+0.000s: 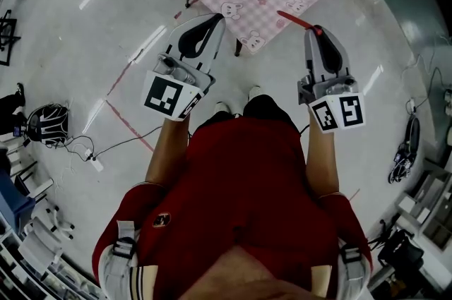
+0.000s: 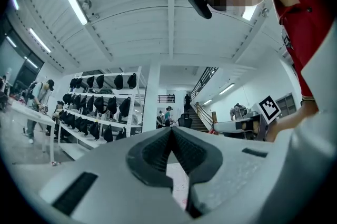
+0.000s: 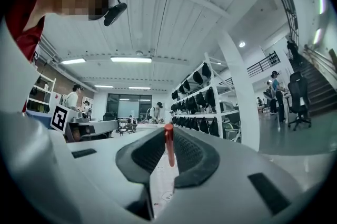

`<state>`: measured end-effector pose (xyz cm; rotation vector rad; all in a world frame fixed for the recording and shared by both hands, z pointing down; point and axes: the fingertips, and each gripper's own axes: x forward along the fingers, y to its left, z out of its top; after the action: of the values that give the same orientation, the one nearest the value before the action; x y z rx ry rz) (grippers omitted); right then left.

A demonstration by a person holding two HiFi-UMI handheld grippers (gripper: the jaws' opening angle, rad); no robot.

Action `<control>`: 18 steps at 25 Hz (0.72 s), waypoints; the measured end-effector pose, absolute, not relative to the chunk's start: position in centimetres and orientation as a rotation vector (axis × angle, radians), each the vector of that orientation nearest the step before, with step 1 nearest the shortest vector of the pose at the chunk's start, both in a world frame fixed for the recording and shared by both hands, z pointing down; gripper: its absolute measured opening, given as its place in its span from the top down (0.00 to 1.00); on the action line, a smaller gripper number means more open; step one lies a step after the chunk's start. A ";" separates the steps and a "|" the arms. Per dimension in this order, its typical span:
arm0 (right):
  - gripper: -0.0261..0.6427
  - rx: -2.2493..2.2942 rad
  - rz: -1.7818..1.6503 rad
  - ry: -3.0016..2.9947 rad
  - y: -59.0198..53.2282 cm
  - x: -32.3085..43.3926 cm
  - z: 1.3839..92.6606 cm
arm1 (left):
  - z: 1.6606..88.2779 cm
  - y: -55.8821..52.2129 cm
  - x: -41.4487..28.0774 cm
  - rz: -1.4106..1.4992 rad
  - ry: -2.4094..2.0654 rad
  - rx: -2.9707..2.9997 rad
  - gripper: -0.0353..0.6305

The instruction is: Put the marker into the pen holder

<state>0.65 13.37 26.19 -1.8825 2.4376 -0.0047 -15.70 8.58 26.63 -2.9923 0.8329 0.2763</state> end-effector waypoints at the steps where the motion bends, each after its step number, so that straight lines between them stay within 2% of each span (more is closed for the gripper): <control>1: 0.90 -1.885 0.003 2.436 13.1 0.7 26.1 | 26.6 8.3 -15.7 0.284 0.833 -2.992 0.94; 9: 0.90 -1.869 0.049 2.447 9.7 2.0 26.7 | 26.5 5.0 -14.6 0.292 0.856 -2.980 0.94; 18: 0.90 -1.819 0.050 2.484 1.7 7.1 28.2 | 26.7 -1.7 -10.6 0.224 0.938 -2.941 0.94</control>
<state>7.05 1.68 28.16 -1.8193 2.4838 0.0502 -10.57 -1.71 26.72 -2.9408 0.9383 0.2243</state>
